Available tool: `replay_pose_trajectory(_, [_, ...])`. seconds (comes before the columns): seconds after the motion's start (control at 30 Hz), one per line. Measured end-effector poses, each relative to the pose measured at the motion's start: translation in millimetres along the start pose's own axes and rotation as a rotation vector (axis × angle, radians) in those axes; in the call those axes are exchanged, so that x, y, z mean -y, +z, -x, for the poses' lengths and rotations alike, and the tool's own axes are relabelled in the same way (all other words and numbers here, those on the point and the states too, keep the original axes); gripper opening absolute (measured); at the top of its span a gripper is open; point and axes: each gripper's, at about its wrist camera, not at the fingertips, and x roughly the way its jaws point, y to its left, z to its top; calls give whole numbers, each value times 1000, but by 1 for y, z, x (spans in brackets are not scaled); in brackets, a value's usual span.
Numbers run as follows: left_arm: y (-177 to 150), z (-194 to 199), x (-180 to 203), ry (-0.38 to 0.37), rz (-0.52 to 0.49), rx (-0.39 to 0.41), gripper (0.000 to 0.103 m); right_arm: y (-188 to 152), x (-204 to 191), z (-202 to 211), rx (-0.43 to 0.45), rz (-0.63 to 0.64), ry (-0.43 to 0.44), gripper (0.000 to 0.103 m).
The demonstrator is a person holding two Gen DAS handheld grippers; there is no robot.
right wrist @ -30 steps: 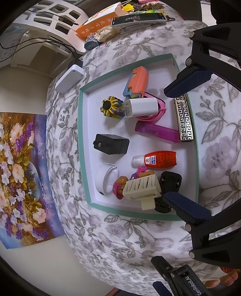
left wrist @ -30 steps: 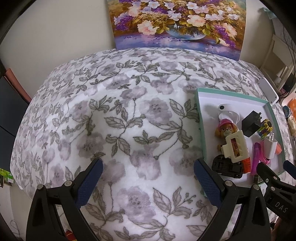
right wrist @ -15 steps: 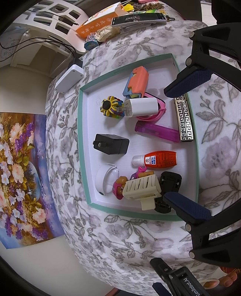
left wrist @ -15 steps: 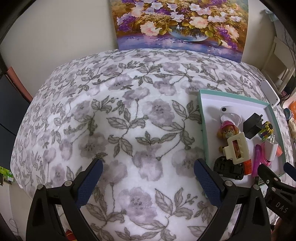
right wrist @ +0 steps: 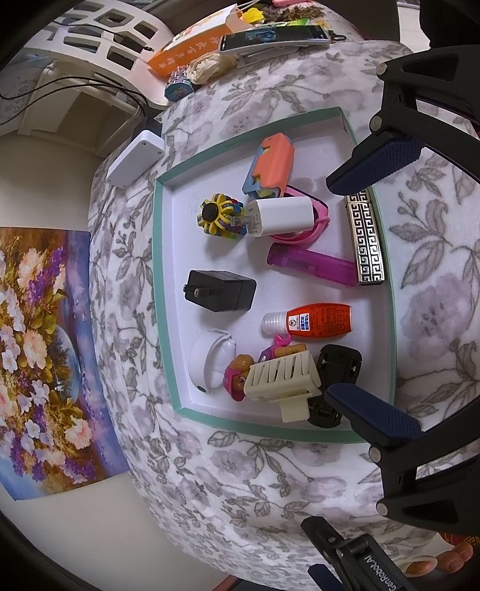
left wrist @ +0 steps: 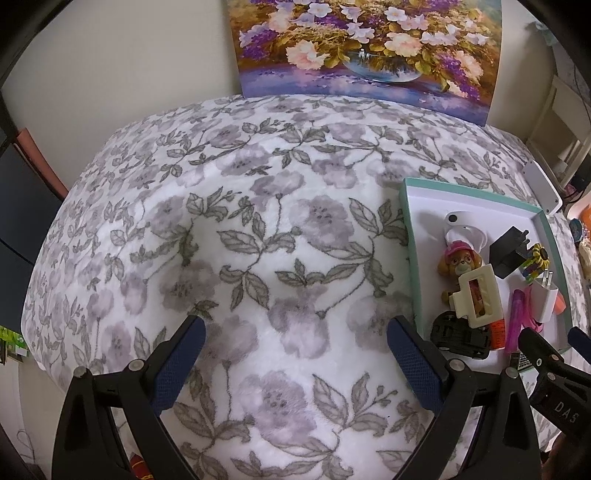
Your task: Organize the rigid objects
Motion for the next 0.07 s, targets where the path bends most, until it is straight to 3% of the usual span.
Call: replay_pose_trajectory(0.07, [1,-1,0,0,-1,0,99,0,0,0,0,-1,1,103])
